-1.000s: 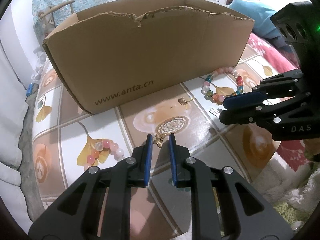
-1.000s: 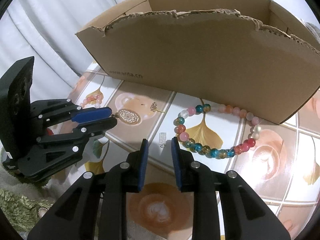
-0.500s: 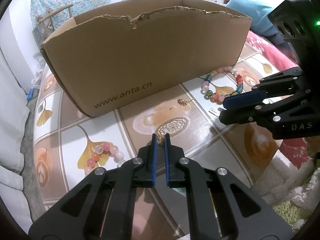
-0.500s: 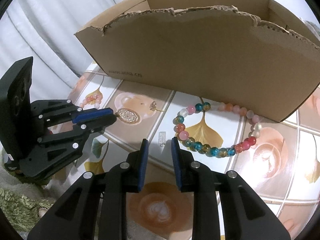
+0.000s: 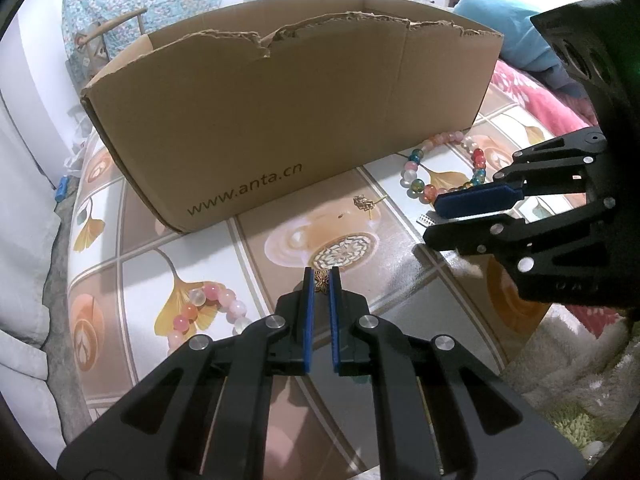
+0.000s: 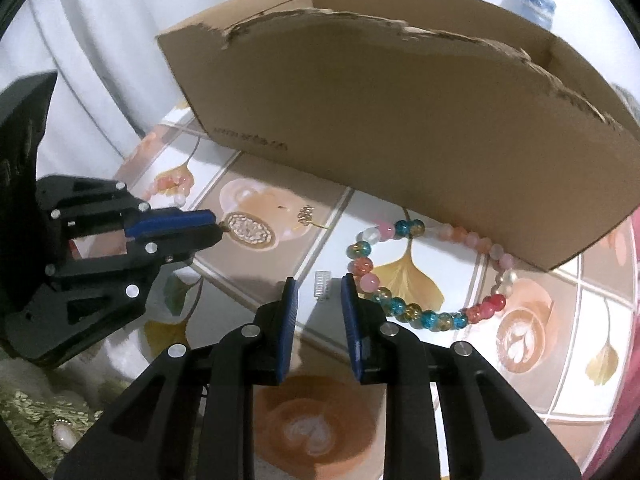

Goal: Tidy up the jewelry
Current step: 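Close the right gripper on the small silver piece beside the bead bracelet, then carry the gold charm in the left gripper and silver piece in the right over the box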

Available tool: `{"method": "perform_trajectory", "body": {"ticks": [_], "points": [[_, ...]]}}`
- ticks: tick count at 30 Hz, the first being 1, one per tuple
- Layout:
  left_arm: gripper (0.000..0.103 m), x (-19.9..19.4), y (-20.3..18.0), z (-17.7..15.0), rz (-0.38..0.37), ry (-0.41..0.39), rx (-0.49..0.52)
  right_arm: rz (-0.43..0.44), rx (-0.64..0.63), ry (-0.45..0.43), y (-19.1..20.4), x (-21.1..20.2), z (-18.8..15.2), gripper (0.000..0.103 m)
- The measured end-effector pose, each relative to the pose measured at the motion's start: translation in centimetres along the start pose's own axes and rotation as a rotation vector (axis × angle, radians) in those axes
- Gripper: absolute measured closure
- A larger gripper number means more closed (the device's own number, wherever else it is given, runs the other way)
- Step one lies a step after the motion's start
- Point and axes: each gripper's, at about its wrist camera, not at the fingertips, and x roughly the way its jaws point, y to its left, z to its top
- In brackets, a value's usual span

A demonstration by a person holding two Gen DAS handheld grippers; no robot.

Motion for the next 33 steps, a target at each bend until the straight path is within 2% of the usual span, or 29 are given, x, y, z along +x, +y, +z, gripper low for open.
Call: {"method": "perform_trajectory", "body": {"ticks": [2, 6, 9, 21, 23, 33], "points": [[0.097, 0.0, 0.0, -0.1, -0.001, -0.001, 0.0, -0.007, -0.004, 0.007, 0.1, 0.1, 0.1, 0.089], [0.097, 0.0, 0.0, -0.1, -0.001, -0.001, 0.001, -0.006, 0.005, 0.025, 0.2, 0.3, 0.5, 0.09], [0.097, -0.1, 0.0, -0.1, -0.001, -0.001, -0.001, 0.013, 0.028, 0.034, 0.3, 0.5, 0.7, 0.097], [0.097, -0.2, 0.1, -0.1, -0.001, -0.005, -0.002, 0.048, 0.096, 0.025, -0.7, 0.3, 0.5, 0.098], [0.097, -0.3, 0.1, -0.1, -0.002, -0.004, -0.003, 0.053, 0.099, 0.02, -1.2, -0.4, 0.2, 0.101], [0.097, -0.6, 0.1, -0.1, -0.003, -0.014, -0.003, 0.025, 0.094, -0.009, -0.9, -1.4, 0.2, 0.101]]}}
